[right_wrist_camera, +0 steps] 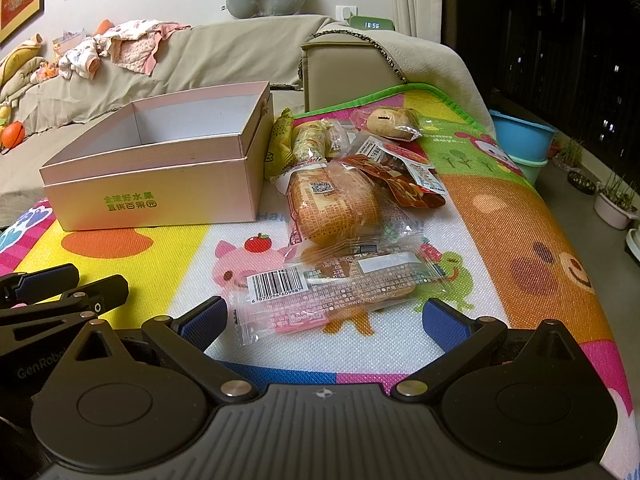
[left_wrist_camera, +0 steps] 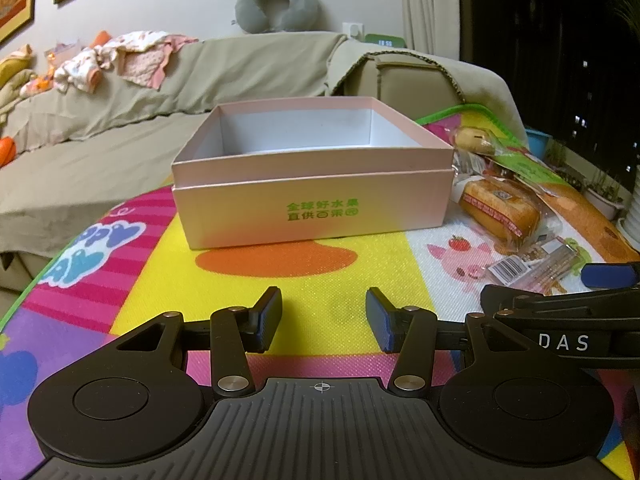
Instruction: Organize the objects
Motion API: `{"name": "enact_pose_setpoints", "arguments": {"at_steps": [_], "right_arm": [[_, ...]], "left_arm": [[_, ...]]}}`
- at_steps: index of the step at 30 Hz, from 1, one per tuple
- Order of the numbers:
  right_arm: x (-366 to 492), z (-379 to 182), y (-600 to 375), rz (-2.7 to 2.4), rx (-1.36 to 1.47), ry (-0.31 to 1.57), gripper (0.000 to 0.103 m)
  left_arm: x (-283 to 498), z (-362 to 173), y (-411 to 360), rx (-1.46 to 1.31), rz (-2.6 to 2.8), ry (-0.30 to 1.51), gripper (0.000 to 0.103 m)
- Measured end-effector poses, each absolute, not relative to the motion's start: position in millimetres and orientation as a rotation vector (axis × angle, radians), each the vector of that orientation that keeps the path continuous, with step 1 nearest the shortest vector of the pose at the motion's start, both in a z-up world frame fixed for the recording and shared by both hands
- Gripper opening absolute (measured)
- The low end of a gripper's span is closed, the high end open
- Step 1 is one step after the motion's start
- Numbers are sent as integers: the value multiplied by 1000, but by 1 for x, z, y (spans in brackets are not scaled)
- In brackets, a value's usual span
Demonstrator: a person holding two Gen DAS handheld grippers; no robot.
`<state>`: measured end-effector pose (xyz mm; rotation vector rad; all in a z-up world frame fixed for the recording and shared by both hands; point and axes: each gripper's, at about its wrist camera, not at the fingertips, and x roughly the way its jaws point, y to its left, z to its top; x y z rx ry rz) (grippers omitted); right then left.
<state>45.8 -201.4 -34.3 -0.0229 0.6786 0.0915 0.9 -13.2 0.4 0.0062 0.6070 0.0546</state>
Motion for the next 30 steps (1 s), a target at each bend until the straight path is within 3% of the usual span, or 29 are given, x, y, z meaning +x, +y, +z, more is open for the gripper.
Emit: {"name": "enact_pose_setpoints", "arguments": {"at_steps": [23, 30], "right_arm": [[63, -21, -205, 123, -31, 846, 103], [63, 5, -221, 215, 21, 817, 103]], "left_arm": [[9, 15, 5, -35, -1, 657, 50], [15, 70, 46, -53, 67, 458, 50]]}}
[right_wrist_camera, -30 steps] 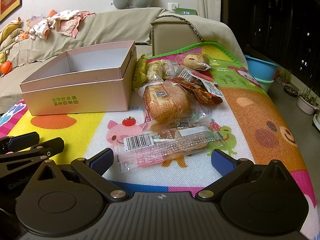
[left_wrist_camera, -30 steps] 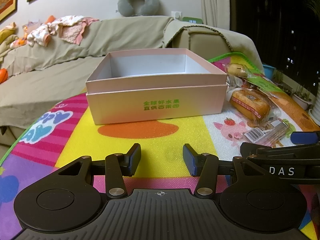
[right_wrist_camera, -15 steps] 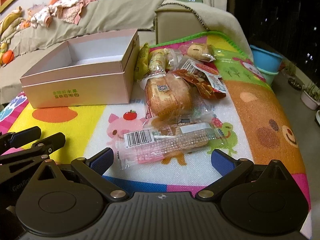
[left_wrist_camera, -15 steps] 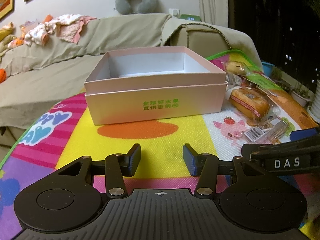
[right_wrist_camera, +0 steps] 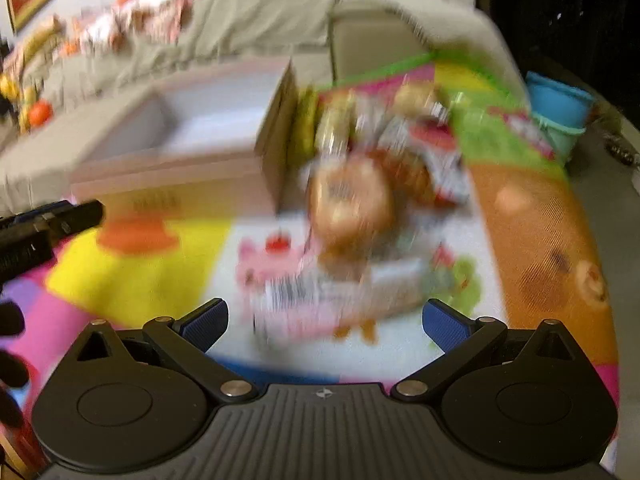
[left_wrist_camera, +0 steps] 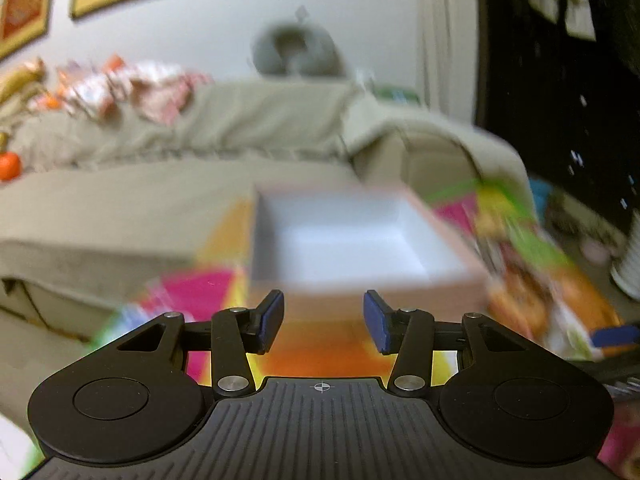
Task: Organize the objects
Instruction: 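Grip the pink box wall with the left tool while the right tool moves toward the snacks, then grasp the wrapped bread loaf with the right tool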
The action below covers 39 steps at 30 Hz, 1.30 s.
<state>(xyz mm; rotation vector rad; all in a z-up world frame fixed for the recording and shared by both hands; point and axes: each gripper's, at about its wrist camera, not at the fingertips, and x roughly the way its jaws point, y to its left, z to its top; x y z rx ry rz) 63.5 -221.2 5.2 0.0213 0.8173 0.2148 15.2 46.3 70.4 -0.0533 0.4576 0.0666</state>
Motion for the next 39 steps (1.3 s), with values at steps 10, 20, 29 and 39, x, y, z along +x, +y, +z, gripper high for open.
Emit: {"name": "enact_pose_setpoints", "arguments": {"at_steps": [10, 20, 29, 39], "right_arm": [[75, 56, -241, 224, -115, 628, 103], [72, 4, -236, 244, 6, 827, 103], [84, -16, -222, 148, 30, 827, 103], [67, -15, -254, 129, -95, 815, 95]], "left_arm": [[105, 67, 107, -127, 138, 571, 48], [126, 37, 105, -172, 128, 660, 33], [134, 30, 100, -141, 171, 675, 11], [129, 28, 101, -116, 135, 673, 10]]}}
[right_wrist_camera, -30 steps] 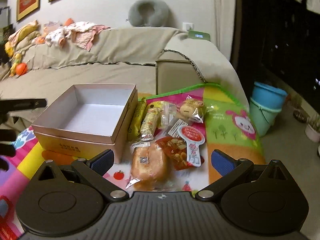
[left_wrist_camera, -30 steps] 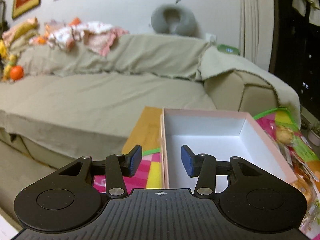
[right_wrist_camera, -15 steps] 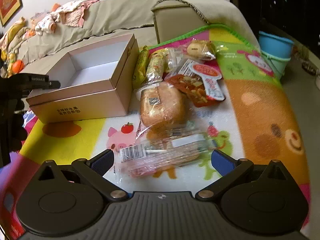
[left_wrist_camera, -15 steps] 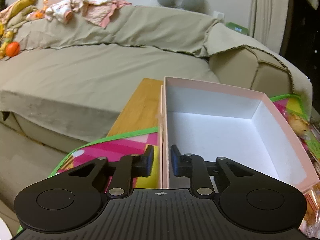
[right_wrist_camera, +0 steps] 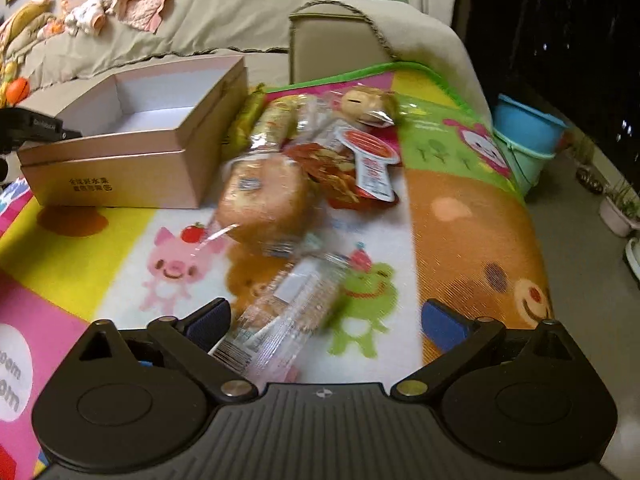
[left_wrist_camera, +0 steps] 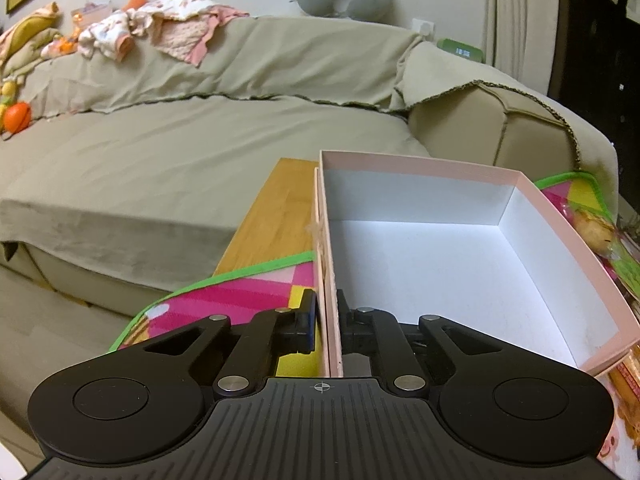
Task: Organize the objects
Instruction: 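Grasp the wrapped bread loaf with the right tool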
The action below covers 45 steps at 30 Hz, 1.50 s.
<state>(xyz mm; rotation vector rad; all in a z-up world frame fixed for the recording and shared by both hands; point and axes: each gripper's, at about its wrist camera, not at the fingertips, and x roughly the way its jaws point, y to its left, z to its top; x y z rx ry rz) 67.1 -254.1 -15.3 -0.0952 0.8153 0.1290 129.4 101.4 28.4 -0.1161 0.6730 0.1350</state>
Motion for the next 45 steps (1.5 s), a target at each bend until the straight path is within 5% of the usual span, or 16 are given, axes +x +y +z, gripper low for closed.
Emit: {"name": "enact_pose_setpoints", "arguments": {"at_steps": [3, 5, 11, 20, 28, 34, 45], "right_arm": [[65, -14, -254, 135, -58, 808, 77], [65, -13, -247, 163, -71, 799, 53], [59, 0, -236, 239, -138, 839, 35], [55, 88, -241, 317, -25, 716, 34], [133, 159, -159, 498, 83, 514, 39], [183, 151, -120, 543, 110, 535, 46], [132, 106, -213, 320, -22, 556, 60]], "left_arm": [[127, 28, 102, -120, 134, 673, 10], [125, 29, 101, -123, 134, 672, 10], [122, 29, 100, -121, 133, 670, 10], [123, 29, 102, -114, 116, 663, 10], [125, 30, 105, -133, 104, 668, 11], [125, 30, 106, -131, 105, 668, 11], [124, 30, 104, -127, 106, 668, 11]]}}
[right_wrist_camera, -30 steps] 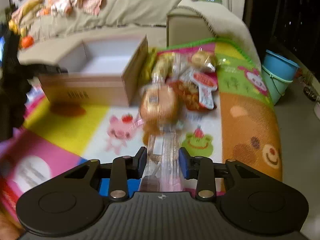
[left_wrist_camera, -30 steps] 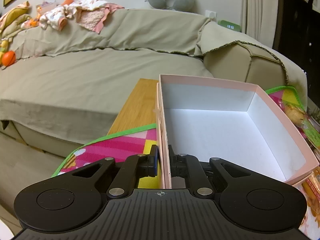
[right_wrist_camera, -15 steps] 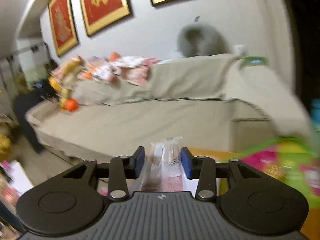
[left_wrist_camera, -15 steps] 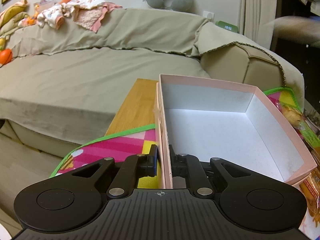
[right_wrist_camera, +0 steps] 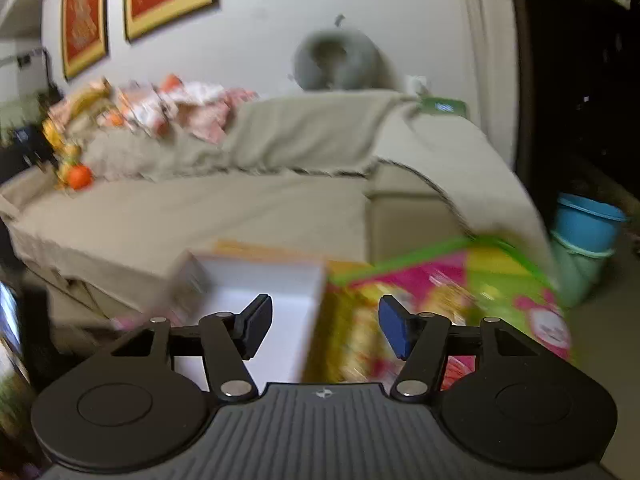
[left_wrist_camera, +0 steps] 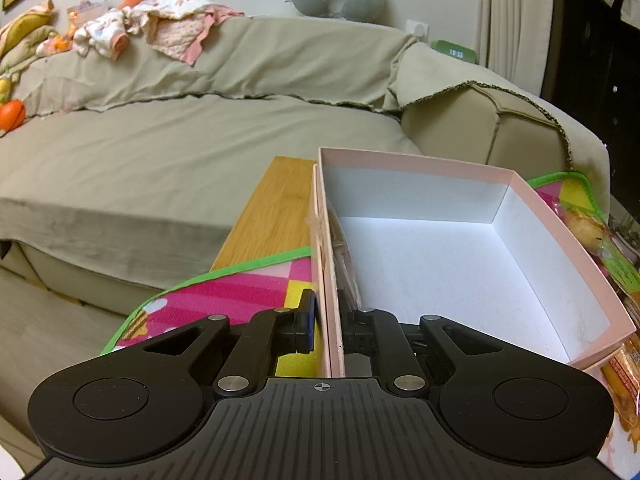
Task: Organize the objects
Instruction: 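Grasp the wrapped bread loaf with the right tool, then carry the bread loaf into the pink box and open the right tool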
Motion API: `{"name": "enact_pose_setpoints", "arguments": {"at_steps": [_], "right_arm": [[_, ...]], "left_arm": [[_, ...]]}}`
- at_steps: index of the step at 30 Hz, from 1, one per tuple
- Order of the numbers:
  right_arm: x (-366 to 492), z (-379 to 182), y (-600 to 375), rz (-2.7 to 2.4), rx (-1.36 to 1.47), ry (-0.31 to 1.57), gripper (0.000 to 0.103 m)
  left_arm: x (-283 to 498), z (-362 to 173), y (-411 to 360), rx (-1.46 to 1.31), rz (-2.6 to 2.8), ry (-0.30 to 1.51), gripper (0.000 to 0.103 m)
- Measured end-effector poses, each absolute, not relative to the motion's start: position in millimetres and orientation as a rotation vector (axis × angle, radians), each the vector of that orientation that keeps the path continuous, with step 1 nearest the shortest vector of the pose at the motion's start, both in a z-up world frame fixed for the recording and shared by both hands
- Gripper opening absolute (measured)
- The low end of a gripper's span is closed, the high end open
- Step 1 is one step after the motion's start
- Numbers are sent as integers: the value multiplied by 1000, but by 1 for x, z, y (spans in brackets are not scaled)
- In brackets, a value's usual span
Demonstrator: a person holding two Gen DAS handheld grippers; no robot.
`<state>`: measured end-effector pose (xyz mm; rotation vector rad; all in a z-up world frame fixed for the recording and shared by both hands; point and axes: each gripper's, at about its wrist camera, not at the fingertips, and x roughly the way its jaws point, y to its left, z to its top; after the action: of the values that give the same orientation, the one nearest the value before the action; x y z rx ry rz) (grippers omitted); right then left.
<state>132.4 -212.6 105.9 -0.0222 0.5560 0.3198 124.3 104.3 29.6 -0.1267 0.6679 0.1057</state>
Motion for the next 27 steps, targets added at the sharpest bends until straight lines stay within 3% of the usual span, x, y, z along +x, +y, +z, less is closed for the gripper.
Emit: {"name": "enact_pose_setpoints", "arguments": {"at_steps": [19, 27], "right_arm": [[132, 2, -217, 302, -119, 804, 64], [123, 5, -223, 298, -68, 833, 56]], "left_arm": [[120, 31, 103, -113, 102, 676, 11], [119, 34, 103, -111, 104, 675, 11]]}}
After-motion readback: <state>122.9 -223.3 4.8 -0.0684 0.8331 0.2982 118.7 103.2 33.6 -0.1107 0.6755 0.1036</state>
